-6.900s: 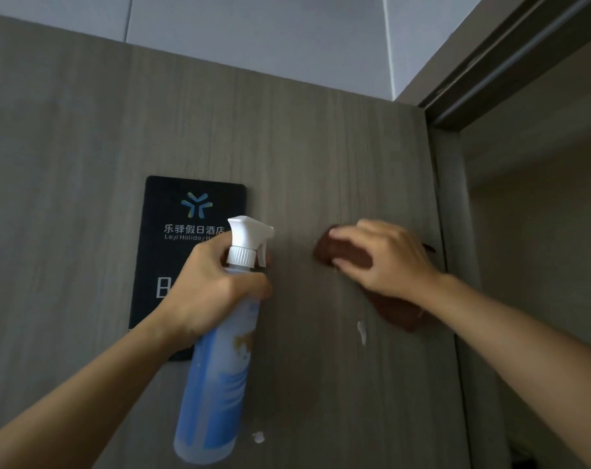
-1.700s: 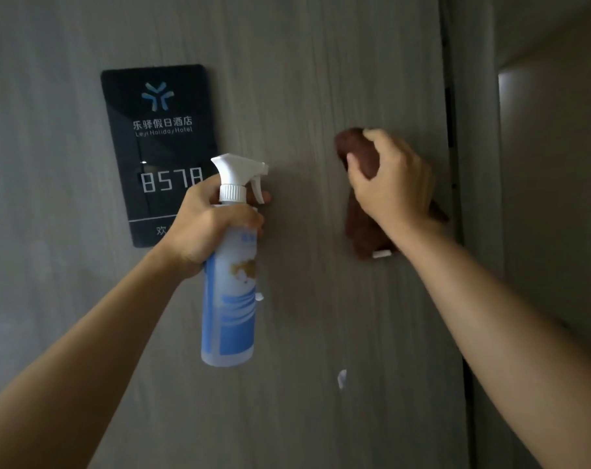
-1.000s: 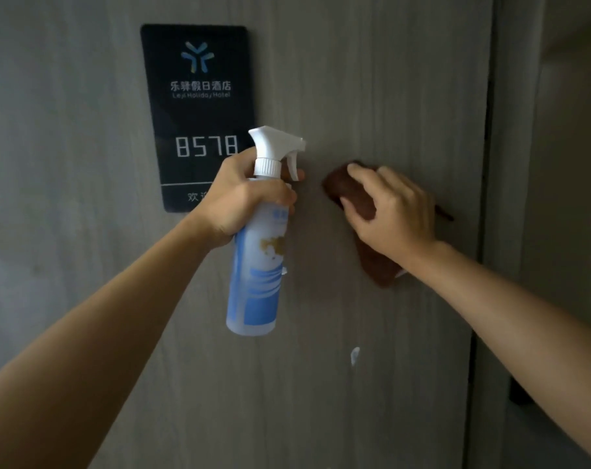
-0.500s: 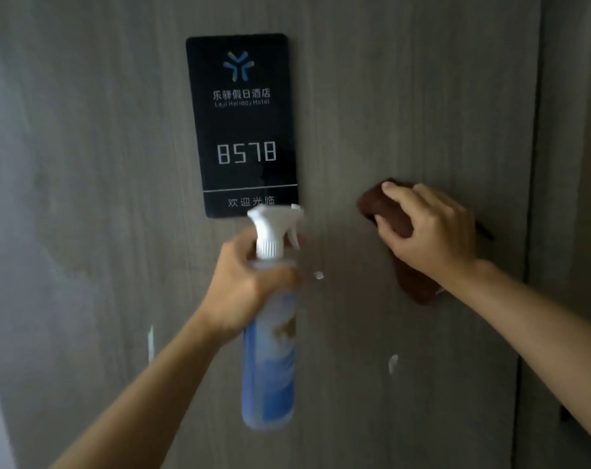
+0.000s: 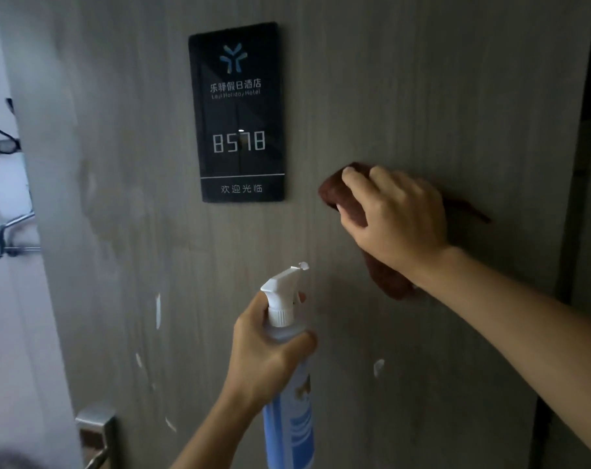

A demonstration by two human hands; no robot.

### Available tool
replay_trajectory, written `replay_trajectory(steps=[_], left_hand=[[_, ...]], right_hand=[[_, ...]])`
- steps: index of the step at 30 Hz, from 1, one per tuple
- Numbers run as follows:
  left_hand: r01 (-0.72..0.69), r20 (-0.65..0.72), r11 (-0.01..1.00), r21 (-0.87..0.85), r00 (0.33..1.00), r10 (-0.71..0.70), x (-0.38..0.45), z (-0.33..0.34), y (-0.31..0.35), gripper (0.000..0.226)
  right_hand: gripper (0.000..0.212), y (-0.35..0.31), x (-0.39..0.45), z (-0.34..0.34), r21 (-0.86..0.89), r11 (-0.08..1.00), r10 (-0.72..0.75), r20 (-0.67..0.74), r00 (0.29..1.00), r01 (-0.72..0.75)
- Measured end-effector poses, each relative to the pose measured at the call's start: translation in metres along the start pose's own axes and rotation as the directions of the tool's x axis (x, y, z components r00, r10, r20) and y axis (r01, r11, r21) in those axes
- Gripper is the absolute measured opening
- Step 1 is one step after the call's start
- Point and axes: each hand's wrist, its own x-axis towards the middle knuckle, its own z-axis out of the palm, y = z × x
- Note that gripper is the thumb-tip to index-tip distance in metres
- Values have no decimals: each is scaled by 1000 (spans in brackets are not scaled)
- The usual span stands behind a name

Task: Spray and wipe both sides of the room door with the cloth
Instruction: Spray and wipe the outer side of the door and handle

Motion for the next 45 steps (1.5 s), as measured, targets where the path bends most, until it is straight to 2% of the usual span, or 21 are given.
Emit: replay_trajectory(steps=[3, 5, 11, 17, 22, 28, 30, 32, 34, 36, 38, 40, 42, 43, 45], left_hand=[[33, -28, 999, 33, 999, -32, -7, 3, -4, 33], [26, -26, 999, 43, 999, -25, -12, 2, -4, 34], [-46, 31, 999, 26, 999, 45, -6, -10, 2, 48], [-92, 66, 996, 10, 994, 91, 4, -16, -3, 43], [-116, 94, 993, -28, 989, 118, 16, -34, -16, 54], [-120, 68, 990, -77, 990, 125, 47, -56, -31, 41], [-120, 75, 988, -93, 989, 127, 56, -60, -34, 40], [-131, 94, 986, -100, 986, 140, 62, -62, -37, 42], [-146, 112, 984, -105, 981, 158, 66, -64, -40, 44], [-142, 143, 983, -117, 977, 158, 68, -66, -42, 45], [-136, 165, 982, -135, 974, 157, 69, -68, -45, 46], [-129, 184, 982, -141, 971, 154, 70, -69, -45, 47], [-122, 196, 982, -146, 969, 150, 70, -70, -46, 47], [-120, 195, 982, -147, 970, 148, 71, -70, -47, 47], [-112, 177, 982, -155, 974, 139, 72, -69, -49, 48]], right_hand=[[44, -5, -16, 3, 19, 995, -96, 41, 995, 95], [45, -7, -20, 4, 34, 994, -109, 51, 993, 107], [45, -17, -23, 6, 47, 998, -34, 48, 998, 31], [44, -22, -24, 3, 13, 1000, 1, 23, 1000, -1], [44, -28, -23, 4, -3, 998, 63, 5, 998, -63], [42, -50, -20, 6, -31, 983, 182, -5, 983, -182], [44, -61, -32, 8, -6, 996, 85, 45, 995, -84], [48, -72, -56, 11, 25, 993, -120, 93, 988, 118], [55, -75, -78, 9, 48, 944, -328, 174, 928, 325], [58, -66, -82, 7, 47, 905, -423, 221, 879, 424], [55, -57, -66, 7, -3, 924, -376, 176, 910, 382], [49, -55, -43, 6, -28, 981, -186, 104, 977, 189], [45, -65, -30, 6, -34, 999, 10, 56, 998, -8], [44, -73, -32, 7, -28, 999, 44, 52, 998, -43], [47, -88, -52, 11, 18, 999, -52, 109, 993, 50]])
